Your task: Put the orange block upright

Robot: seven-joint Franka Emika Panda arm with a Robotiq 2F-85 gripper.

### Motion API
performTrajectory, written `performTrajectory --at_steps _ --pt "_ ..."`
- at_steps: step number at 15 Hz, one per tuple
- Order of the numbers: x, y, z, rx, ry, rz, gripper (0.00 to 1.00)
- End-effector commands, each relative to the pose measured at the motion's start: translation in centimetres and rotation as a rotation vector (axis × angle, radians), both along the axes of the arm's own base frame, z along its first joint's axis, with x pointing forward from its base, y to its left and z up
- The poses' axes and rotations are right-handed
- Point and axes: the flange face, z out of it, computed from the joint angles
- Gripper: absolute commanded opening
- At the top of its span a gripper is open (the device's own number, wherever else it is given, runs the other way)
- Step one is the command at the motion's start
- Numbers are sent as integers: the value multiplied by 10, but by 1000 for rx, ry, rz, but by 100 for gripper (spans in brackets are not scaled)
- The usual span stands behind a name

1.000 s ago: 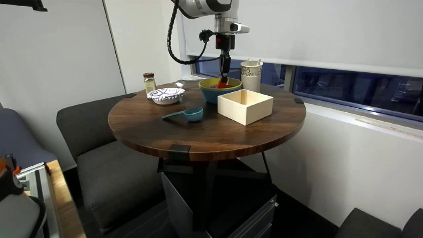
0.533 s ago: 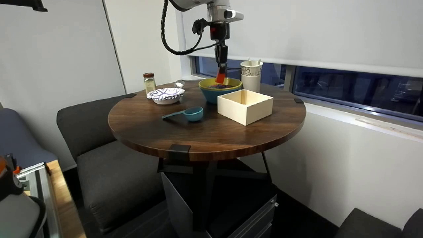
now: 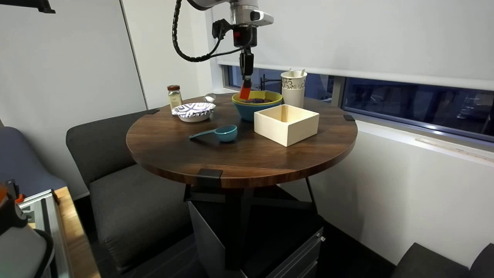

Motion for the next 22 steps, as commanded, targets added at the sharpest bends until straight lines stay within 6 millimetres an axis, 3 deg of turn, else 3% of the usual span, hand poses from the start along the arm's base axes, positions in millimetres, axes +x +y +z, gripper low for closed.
performTrajectory --at_steps 1,10,18,22 --pt "-13 4 -22 24 2 -16 9" --pt "-14 10 -42 17 -174 63 9" --pt "-65 35 -45 -45 -232 259 9" --pt "-79 33 -50 -79 -264 299 9"
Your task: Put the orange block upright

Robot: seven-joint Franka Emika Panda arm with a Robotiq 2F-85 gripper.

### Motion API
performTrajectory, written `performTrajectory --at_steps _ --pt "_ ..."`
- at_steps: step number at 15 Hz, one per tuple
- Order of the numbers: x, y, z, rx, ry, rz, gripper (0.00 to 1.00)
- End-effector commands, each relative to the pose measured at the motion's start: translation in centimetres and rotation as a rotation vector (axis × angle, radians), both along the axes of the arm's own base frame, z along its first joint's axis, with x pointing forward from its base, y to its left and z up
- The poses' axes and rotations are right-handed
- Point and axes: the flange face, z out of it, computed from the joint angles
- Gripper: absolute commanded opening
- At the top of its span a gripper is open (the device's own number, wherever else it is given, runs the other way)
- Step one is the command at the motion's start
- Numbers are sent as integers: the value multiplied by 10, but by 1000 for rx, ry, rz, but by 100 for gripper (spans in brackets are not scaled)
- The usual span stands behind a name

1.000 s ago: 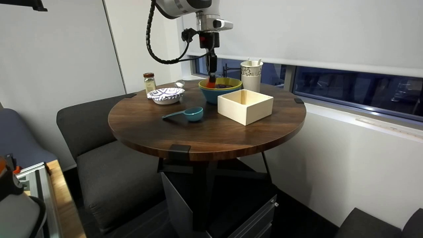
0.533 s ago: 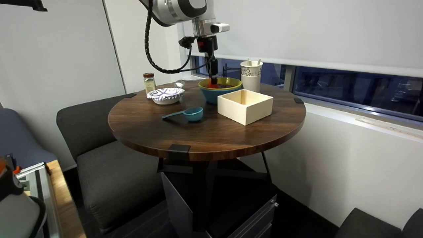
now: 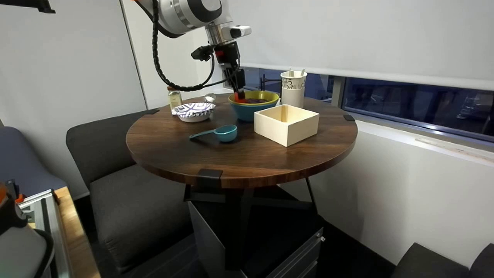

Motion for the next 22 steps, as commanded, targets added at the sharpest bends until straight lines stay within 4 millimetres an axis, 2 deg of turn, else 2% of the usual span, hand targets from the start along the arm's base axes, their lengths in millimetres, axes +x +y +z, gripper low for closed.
performTrajectory --at_steps 1,10,11,12,15,17,22 --pt "-24 -1 -11 -31 -21 26 9" --pt "-27 -6 -20 -46 -54 60 9" --pt "-27 -6 -17 -42 -57 64 59" --pt "-28 -5 -12 -42 -65 68 60" --pt "-32 -7 0 -36 -62 86 82" --pt "-35 -10 18 -35 -77 100 97" --pt "-54 -14 69 1 -62 150 100"
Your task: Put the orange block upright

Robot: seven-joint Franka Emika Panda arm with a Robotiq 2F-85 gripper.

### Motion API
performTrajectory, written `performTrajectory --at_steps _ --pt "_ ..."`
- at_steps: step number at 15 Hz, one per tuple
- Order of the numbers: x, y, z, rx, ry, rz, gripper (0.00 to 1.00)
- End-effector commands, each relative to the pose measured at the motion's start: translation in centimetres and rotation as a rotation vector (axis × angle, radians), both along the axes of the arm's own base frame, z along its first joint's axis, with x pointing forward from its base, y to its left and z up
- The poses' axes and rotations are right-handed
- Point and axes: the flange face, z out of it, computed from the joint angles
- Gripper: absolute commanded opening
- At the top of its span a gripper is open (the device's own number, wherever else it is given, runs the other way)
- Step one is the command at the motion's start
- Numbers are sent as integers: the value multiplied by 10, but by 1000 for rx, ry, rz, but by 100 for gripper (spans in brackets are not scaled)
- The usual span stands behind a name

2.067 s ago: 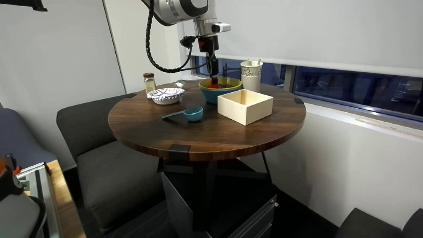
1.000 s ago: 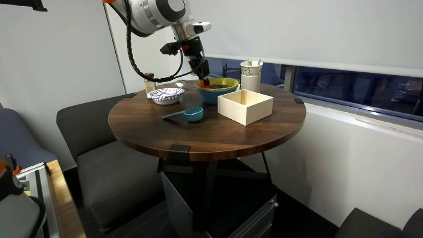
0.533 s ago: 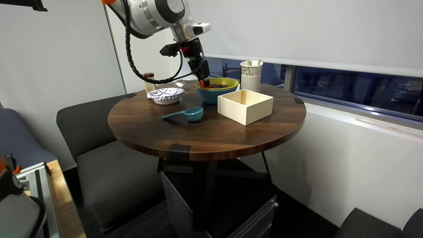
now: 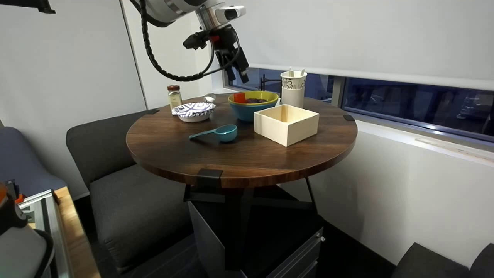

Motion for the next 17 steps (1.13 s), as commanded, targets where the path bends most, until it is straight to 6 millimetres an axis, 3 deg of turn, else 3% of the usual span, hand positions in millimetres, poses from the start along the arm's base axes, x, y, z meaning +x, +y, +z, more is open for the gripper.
performTrajectory --at_steps 1,6,10,11,13,17 --pt "-30 1 37 40 53 60 100" --pt "-59 3 100 -4 49 111 100" --pt "-77 3 133 -10 7 174 100" --pt "-64 4 127 -14 0 146 100" --pt "-67 3 134 -17 -13 148 100" --pt "-65 3 129 -19 -4 145 100"
